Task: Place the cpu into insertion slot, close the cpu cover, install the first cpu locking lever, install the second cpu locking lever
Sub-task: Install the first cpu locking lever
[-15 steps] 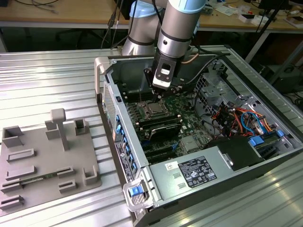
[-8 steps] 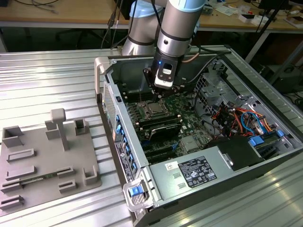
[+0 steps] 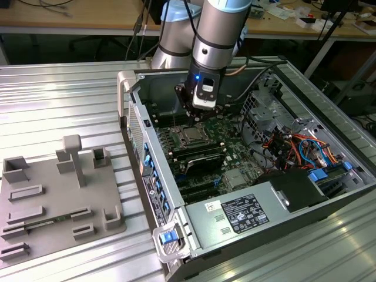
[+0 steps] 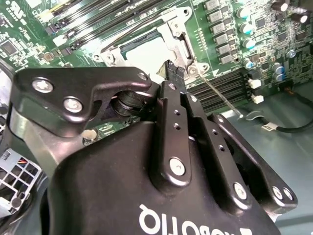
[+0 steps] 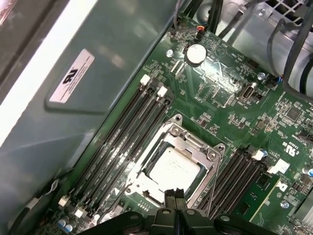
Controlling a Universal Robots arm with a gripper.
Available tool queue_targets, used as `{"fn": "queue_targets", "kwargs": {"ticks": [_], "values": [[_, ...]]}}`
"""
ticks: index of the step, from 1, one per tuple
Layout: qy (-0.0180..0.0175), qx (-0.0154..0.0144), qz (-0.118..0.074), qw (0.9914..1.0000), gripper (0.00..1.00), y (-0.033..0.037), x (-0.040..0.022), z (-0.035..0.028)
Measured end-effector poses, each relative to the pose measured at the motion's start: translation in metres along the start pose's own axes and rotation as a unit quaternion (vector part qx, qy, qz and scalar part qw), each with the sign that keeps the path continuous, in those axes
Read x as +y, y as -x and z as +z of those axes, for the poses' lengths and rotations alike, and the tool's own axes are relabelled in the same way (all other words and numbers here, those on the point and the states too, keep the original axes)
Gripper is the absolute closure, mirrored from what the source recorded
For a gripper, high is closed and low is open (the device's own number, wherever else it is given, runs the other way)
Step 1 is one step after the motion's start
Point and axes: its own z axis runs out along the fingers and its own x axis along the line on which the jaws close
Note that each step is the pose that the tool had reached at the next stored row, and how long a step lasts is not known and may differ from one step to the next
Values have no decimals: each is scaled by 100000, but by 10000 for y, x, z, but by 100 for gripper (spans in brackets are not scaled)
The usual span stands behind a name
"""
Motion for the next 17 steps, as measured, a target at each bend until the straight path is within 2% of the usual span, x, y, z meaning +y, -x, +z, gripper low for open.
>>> {"fn": "queue_targets", "kwargs": {"ticks": [8,17], "values": [[15,-16,-521,99999,89,-55,-79,-1],[20,-14,-564,99998,89,-56,-81,0]]}}
